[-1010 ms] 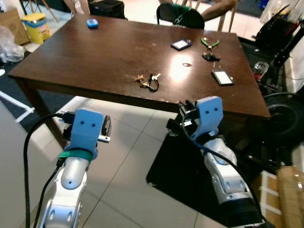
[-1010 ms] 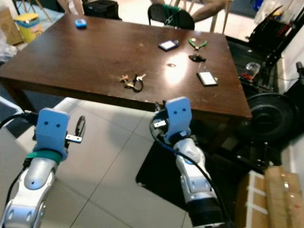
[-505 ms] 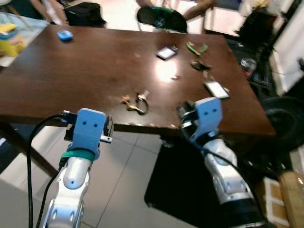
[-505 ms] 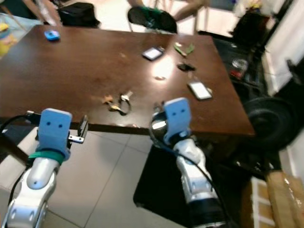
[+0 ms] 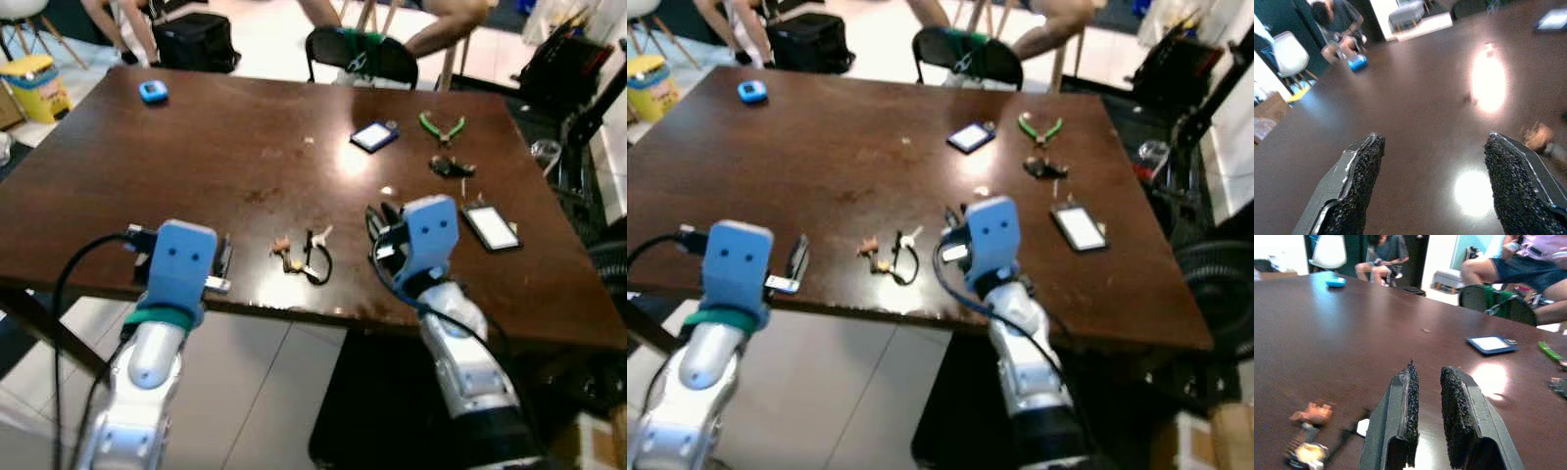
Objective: Hang keys on a hook
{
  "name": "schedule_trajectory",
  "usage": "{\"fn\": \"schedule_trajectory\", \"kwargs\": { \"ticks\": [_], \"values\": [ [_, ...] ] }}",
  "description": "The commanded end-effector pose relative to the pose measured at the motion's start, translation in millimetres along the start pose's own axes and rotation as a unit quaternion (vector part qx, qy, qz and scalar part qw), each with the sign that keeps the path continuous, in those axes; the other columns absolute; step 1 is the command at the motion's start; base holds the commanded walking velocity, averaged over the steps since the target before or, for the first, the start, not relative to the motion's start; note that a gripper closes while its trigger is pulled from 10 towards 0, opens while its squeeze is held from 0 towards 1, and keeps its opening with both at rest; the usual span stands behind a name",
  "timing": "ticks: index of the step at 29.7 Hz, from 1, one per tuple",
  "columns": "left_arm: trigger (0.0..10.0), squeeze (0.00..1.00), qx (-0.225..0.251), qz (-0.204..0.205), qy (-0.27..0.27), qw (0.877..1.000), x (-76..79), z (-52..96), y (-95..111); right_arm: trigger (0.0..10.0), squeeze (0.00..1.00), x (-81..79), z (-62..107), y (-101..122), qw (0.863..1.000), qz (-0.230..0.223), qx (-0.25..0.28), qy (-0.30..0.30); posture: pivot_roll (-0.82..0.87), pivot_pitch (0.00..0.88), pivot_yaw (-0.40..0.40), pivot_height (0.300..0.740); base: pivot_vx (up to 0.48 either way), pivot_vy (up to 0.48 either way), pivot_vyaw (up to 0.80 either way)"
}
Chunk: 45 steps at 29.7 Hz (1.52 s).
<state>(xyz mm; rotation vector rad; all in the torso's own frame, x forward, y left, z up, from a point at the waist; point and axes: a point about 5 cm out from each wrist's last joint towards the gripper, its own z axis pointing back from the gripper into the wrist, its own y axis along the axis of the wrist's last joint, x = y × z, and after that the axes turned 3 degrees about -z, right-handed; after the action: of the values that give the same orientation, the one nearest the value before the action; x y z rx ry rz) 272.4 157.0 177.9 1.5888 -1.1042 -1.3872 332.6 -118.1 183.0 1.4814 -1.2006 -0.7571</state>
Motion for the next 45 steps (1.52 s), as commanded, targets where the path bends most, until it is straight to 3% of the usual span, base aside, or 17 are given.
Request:
{"fn": "schedule_trajectory", "kwargs": {
  "ticks": [1,2,4,5,8,11,21,23,25,30,32,35,42,44,45],
  "values": [
    [10.0,0.0,-0.014,0.011,-0.047,0.999,9.6,4.9,-4.5,10.0,0.0,-2.4,2.9,-4.9,1.0,0.001,-0.008,0.004,-0.05,0.077,0.07,0.74,0.0,0.0,0.0],
    [10.0,0.0,-0.014,0.011,-0.047,0.999,9.6,4.9,-4.5,10.0,0.0,-2.4,2.9,-4.9,1.0,0.001,-0.008,0.004,-0.05,0.077,0.07,0.74,0.0,0.0,0.0],
    [10.0,0.0,-0.025,0.005,-0.128,0.991,22.8,10.7,-8.9,10.0,0.0,-2.8,3.0,-5.2,1.0,0.001,-0.009,0.005,-0.05,0.076,0.071,0.74,0.0,0.0,0.0],
    [10.0,0.0,-0.025,0.005,-0.128,0.991,22.8,10.7,-8.9,10.0,0.0,-2.8,3.0,-5.2,1.0,0.001,-0.009,0.005,-0.05,0.076,0.071,0.74,0.0,0.0,0.0],
    [10.0,0.0,-0.041,0.016,-0.227,0.973,38.9,19.9,-13.9,10.0,0.0,-4.7,4.1,-7.9,1.0,0.009,-0.019,0.023,-0.05,0.078,0.076,0.74,0.0,0.0,0.0],
    [10.0,0.0,-0.049,0.028,-0.266,0.962,46.7,23.2,-16.2,10.0,0.0,-6.2,6.3,-11.6,0.999,0.014,-0.03,0.041,-0.05,0.077,0.077,0.74,0.0,0.0,0.0],
    [10.0,0.0,-0.056,0.023,-0.228,0.972,52.5,5.8,-20.1,10.0,0.0,-26.7,9.0,-16.7,0.99,0.009,-0.049,0.128,-0.05,0.081,0.074,0.74,0.0,0.0,0.0],
    [10.0,0.0,-0.077,-0.008,-0.214,0.974,59.9,-7.9,-26.5,10.0,0.0,-22.7,4.4,-21.6,0.992,0.007,-0.056,0.117,-0.05,0.093,0.076,0.74,0.0,0.0,0.0],
    [10.0,0.0,-0.081,-0.019,-0.21,0.974,61.4,-11.7,-28.0,10.0,0.0,-21.0,2.9,-22.5,0.992,0.006,-0.058,0.111,-0.05,0.093,0.076,0.74,0.0,0.0,0.0],
    [10.0,0.0,-0.097,-0.022,-0.201,0.974,61.4,-22.5,-31.2,10.0,0.0,-17.2,-2.8,-27.4,0.991,0.009,-0.074,0.115,-0.06,0.115,0.09,0.74,0.0,0.0,0.0],
    [10.0,0.0,-0.097,-0.015,-0.197,0.975,59.7,-26.8,-29.7,10.0,0.0,-19.0,-2.7,-32.8,0.986,0.012,-0.092,0.142,-0.06,0.12,0.091,0.74,0.0,0.0,0.0],
    [10.0,0.0,-0.079,0.005,-0.187,0.979,54.0,-30.5,-18.6,10.0,0.0,-17.7,10.7,-48.2,0.96,0.028,-0.156,0.232,-0.05,0.132,0.083,0.74,0.0,0.0,0.0],
    [10.0,0.0,-0.07,0.017,-0.186,0.98,52.3,-28.8,-13.0,10.0,0.0,-4.3,16.5,-48.6,0.956,0.023,-0.177,0.234,-0.06,0.14,0.085,0.74,0.0,0.0,0.0],
    [10.0,0.0,-0.062,0.028,-0.191,0.979,57.0,-29.1,-7.8,10.0,0.0,1.1,24.7,-50.7,0.942,-0.006,-0.205,0.265,-0.06,0.143,0.086,0.74,0.0,0.0,0.0],
    [10.0,0.0,-0.062,0.028,-0.191,0.979,57.0,-29.1,-7.8,10.0,0.0,1.1,24.7,-50.7,0.942,-0.006,-0.205,0.265,-0.06,0.143,0.086,0.74,0.0,0.0,0.0]
  ]
}}
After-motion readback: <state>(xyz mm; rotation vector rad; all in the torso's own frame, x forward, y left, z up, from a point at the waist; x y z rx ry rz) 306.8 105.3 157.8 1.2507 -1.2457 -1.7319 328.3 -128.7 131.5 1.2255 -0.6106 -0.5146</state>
